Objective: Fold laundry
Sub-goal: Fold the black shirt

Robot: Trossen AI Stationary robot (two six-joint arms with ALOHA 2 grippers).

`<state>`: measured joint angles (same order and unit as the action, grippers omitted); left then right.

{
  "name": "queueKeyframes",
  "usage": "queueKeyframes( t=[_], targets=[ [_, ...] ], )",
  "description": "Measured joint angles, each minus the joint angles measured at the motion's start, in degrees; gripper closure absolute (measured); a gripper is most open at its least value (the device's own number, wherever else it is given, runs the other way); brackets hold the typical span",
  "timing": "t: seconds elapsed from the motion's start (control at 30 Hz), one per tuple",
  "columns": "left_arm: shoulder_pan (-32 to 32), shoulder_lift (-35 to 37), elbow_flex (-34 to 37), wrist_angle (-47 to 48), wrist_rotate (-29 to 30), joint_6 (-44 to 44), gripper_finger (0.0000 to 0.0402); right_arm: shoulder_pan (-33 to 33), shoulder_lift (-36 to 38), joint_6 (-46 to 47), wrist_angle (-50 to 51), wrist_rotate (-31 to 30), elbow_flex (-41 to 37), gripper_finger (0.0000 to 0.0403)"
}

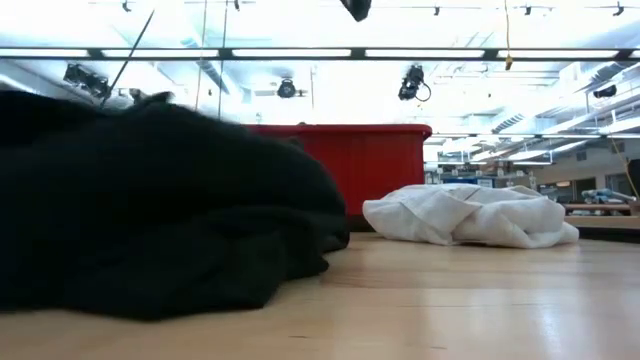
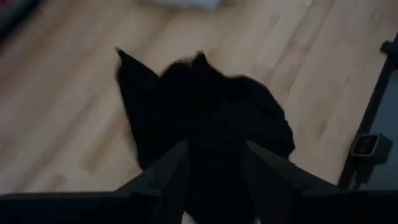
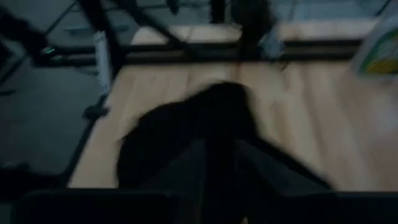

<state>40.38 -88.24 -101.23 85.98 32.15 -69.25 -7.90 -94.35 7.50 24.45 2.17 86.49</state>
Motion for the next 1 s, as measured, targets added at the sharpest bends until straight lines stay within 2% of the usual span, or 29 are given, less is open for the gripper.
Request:
queueKeyframes(
  t=[0.07, 0.2, 0.27, 0.37, 0.47, 0.63, 0.73, 0.87, 1.0],
  targets=[
    [-1.2, -0.58, 0.03, 0.4, -2.28, -1.39, 0.0237, 0.05, 0.0, 1.51, 2.79, 1.0, -0.49, 0.0283],
    [-1.26, -1.3, 0.0, -2.2, -2.28, 0.41, 0.0236, -0.49, -0.2, 1.46, 5.36, 1.03, -1.47, 0.0253],
    [-3.9, -2.11, 0.34, -1.78, -3.34, 0.76, 0.0237, -0.63, -0.21, 1.37, 4.01, 1.03, -1.99, 0.0246],
    [-9.82, -2.71, 2.31, -2.59, -8.94, 0.93, 0.0243, -0.36, -0.26, 1.64, 1.08, 1.09, -2.17, 0.0244],
    [-15.06, -3.67, 5.98, -8.8, -14.27, 4.77, 0.0248, 0.87, 0.35, 2.94, -1.95, 3.8, -2.17, 0.0247],
    [-17.45, -2.47, 13.57, -24.92, -13.82, 19.59, 0.0258, 2.39, 3.04, 3.86, -1.06, 3.56, -2.17, 0.0249],
    [-19.24, -0.43, 19.96, -29.57, -16.59, 22.39, 0.0259, 3.28, 4.37, 3.72, 2.83, 3.56, -2.17, 0.025],
    [-21.63, 4.95, 29.32, -33.09, -20.46, 19.05, 0.026, 3.74, 5.52, 4.08, 7.26, 3.13, -2.17, 0.025],
    [-24.71, 10.76, 36.6, -35.16, -23.28, 9.11, 0.026, 3.08, 5.53, 3.97, 7.31, 2.62, -2.74, 0.025]
  ],
)
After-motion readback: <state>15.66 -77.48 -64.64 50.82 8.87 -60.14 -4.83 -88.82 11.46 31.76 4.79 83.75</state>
